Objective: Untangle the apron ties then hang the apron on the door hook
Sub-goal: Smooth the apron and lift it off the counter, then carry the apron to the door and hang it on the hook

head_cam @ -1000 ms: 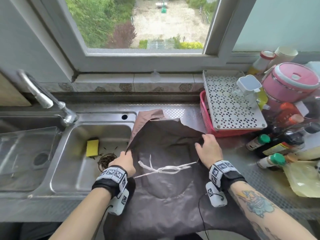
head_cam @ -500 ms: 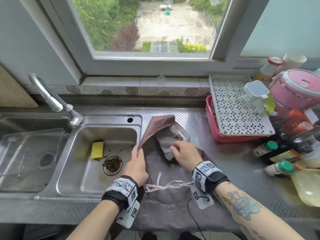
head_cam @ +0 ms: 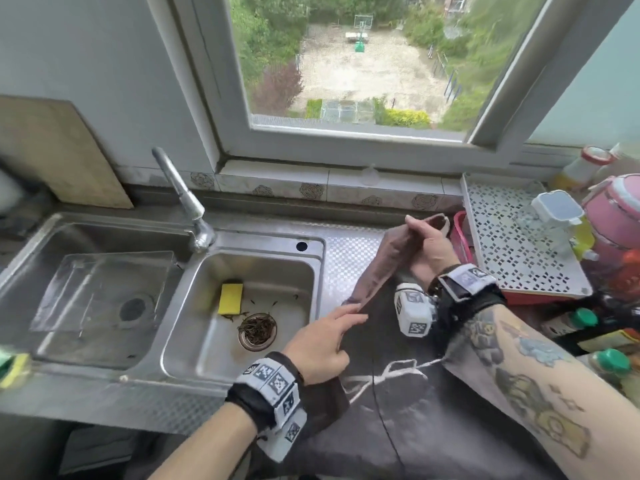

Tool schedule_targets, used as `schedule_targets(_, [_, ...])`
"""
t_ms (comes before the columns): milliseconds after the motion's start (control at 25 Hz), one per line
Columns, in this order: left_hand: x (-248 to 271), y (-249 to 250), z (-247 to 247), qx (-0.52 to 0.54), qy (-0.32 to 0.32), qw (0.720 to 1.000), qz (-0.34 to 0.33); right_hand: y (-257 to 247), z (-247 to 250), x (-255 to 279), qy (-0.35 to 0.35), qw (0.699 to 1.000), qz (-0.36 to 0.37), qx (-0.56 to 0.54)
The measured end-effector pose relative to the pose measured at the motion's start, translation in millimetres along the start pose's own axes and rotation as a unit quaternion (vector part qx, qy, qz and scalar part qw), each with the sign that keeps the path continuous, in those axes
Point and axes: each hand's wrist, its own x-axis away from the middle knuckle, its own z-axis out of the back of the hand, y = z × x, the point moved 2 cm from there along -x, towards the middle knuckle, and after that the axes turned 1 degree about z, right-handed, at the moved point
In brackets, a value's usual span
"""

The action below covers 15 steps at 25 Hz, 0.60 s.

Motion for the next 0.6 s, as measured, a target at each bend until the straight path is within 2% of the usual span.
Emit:
schedule_targets(80, [-1,3,12,0.138,0.011,0.99,-0.006,-19,0,32,0.027,0.997,0.069,0.017])
schedule_targets(160, [-9,9,30,0.222,0.076,0.972,0.002,-34,-2,68,-0.007,0.99,0.113,0.088])
schedule_targets(240, [-22,23,48,0.209,0.123,0.97,-0.013,-48,1,107,-0.076,0.978,0.12,0.152])
schedule_targets(360, [-34,62,60,0.186,0.119,0.975,-0.038,-68,5,166,-0.133,0.959,0.134,0.211])
schedule_targets(480, [-27,129,50,0.195,0.091,0.971,-0.102,-90,12,236,-0.162,0.936,0.19,0.247])
schedule_targets(600, [-14,201,18,0.151,0.044,0.972,-0.173,-110,49,327,-0.172,0.914,0.244,0.274])
